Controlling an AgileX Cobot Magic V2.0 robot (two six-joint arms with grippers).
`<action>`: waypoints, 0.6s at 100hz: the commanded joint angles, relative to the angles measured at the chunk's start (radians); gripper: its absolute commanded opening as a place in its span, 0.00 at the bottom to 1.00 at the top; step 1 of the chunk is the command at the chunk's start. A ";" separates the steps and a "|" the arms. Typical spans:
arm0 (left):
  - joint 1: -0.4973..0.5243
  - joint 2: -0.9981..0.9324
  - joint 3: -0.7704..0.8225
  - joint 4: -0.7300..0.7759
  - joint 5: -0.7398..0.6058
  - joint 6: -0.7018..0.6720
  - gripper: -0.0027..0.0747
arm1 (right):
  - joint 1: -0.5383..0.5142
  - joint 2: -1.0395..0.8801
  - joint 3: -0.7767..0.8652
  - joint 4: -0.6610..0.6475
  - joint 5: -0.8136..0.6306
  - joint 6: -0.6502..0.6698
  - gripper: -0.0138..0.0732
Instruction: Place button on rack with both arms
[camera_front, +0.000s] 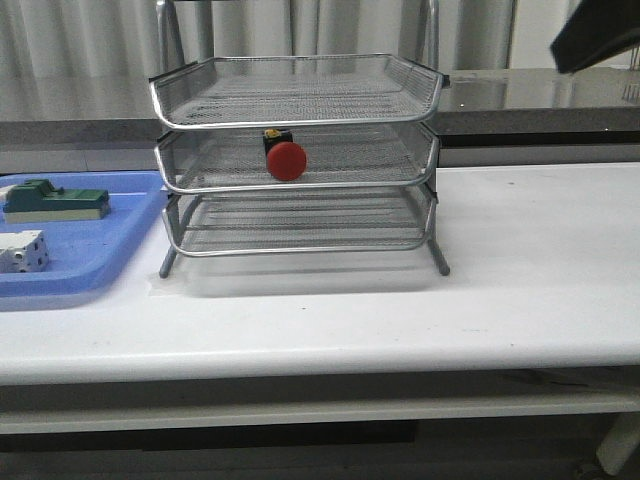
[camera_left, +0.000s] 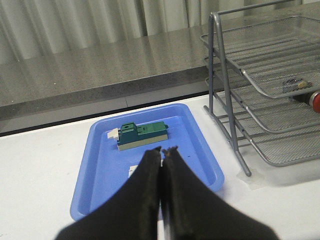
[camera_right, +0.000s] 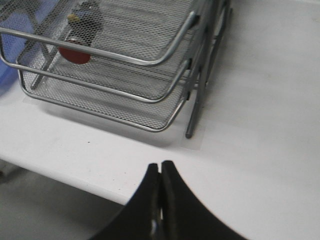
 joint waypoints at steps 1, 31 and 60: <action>0.001 0.007 -0.027 -0.011 -0.085 -0.012 0.01 | -0.026 -0.112 0.045 -0.001 -0.115 -0.004 0.09; 0.001 0.007 -0.027 -0.011 -0.085 -0.012 0.01 | -0.106 -0.448 0.257 -0.001 -0.136 -0.004 0.09; 0.001 0.007 -0.027 -0.011 -0.085 -0.012 0.01 | -0.217 -0.760 0.380 -0.005 -0.041 -0.004 0.09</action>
